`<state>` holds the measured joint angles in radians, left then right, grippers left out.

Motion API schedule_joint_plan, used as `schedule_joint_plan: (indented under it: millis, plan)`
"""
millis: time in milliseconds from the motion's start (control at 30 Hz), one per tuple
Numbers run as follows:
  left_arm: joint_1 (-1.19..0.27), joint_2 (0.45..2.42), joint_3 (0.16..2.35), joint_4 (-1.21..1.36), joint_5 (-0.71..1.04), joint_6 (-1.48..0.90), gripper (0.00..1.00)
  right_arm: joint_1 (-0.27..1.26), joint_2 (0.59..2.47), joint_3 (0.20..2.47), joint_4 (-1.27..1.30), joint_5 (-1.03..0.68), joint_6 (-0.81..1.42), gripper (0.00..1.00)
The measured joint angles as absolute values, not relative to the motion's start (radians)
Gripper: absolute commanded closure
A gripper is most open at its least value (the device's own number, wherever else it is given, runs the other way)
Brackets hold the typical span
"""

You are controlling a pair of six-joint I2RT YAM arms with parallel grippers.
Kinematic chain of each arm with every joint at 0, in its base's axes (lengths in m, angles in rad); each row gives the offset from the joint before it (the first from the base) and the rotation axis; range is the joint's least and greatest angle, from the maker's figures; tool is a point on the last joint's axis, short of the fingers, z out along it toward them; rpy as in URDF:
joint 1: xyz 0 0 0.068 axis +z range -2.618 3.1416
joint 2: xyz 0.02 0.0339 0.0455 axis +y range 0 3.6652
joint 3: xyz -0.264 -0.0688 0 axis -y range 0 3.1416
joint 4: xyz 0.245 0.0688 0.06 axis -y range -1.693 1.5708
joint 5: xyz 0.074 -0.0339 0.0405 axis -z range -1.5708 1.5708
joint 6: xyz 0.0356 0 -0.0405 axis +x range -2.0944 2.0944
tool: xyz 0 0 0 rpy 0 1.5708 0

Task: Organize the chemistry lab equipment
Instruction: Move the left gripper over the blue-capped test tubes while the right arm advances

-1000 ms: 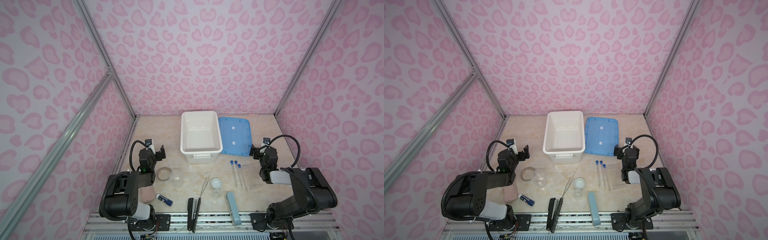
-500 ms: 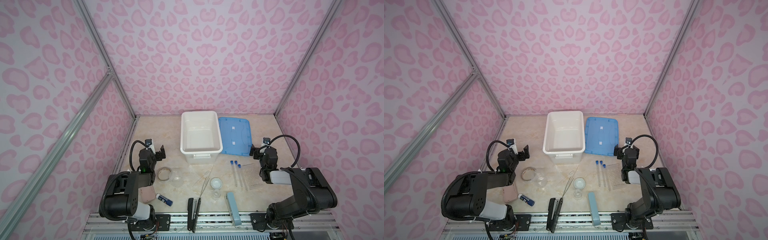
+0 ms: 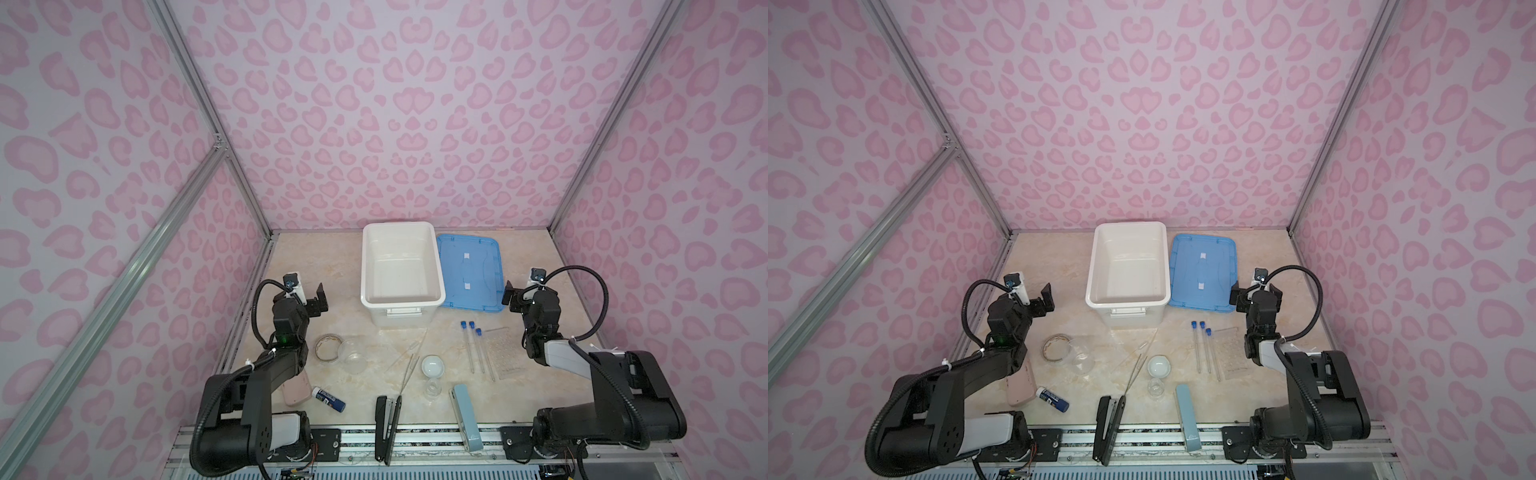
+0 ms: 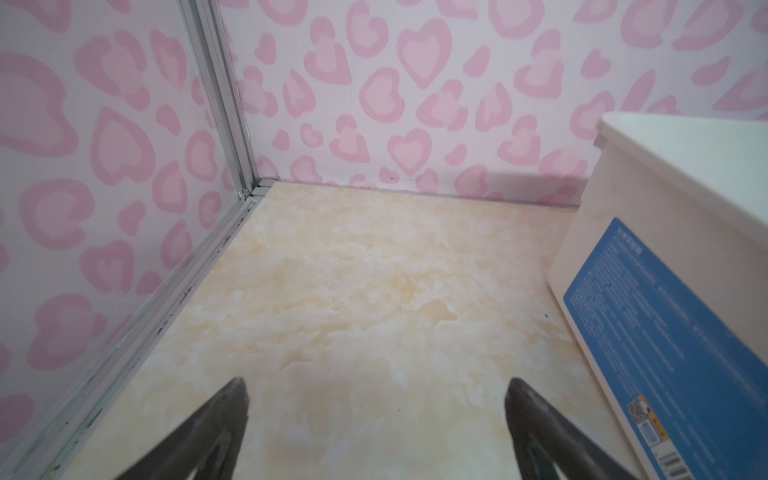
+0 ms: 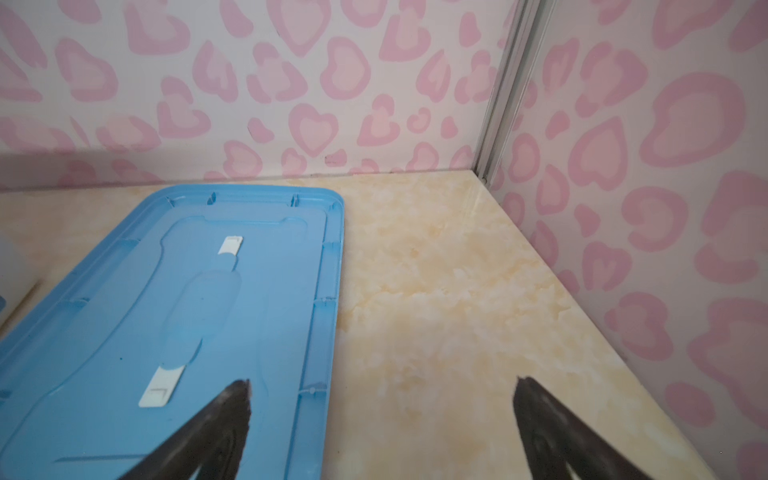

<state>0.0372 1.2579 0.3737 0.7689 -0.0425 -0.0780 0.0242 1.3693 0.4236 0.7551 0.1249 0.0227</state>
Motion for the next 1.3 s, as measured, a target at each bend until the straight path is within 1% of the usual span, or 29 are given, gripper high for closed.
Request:
schedule_joint_plan:
  millis: [167,300,333,467,567,767,933,1000,1067,1167,1300]
  plan:
    - [0.039,1.096,0.496,0.532,-0.081,-0.277,0.03,0.024,1.211,0.545,0.507,0.119,0.091,0.00]
    - [0.018,1.048,0.580,0.373,0.020,-0.439,0.03,0.012,1.105,0.645,0.283,0.049,0.159,0.00]
    - [-0.004,1.044,0.599,0.340,0.033,-0.461,0.03,0.003,1.085,0.660,0.236,0.022,0.171,0.00]
    - [-0.187,1.027,0.747,0.150,0.054,-0.507,0.02,-0.038,1.015,0.690,0.068,-0.075,0.220,0.00]
    - [-0.305,1.033,0.834,0.063,0.047,-0.529,0.00,-0.041,0.971,0.701,-0.023,-0.138,0.229,0.00]
    - [-0.543,1.100,0.975,-0.116,-0.005,-0.566,0.05,-0.020,0.950,0.737,-0.142,-0.237,0.267,0.01]
    - [-0.732,1.192,1.051,-0.208,-0.051,-0.591,0.08,-0.015,0.962,0.788,-0.247,-0.269,0.278,0.02]
    - [-0.808,1.252,1.071,-0.229,-0.061,-0.601,0.11,-0.015,0.966,0.796,-0.287,-0.273,0.278,0.02]
    - [-0.862,1.303,1.084,-0.242,-0.073,-0.609,0.16,-0.017,0.971,0.796,-0.321,-0.275,0.277,0.03]
    - [-0.947,1.397,1.133,-0.255,-0.084,-0.619,0.19,-0.028,0.991,0.796,-0.351,-0.293,0.277,0.05]
    - [-1.047,1.502,1.200,-0.257,-0.103,-0.625,0.26,-0.038,1.016,0.794,-0.379,-0.322,0.277,0.06]
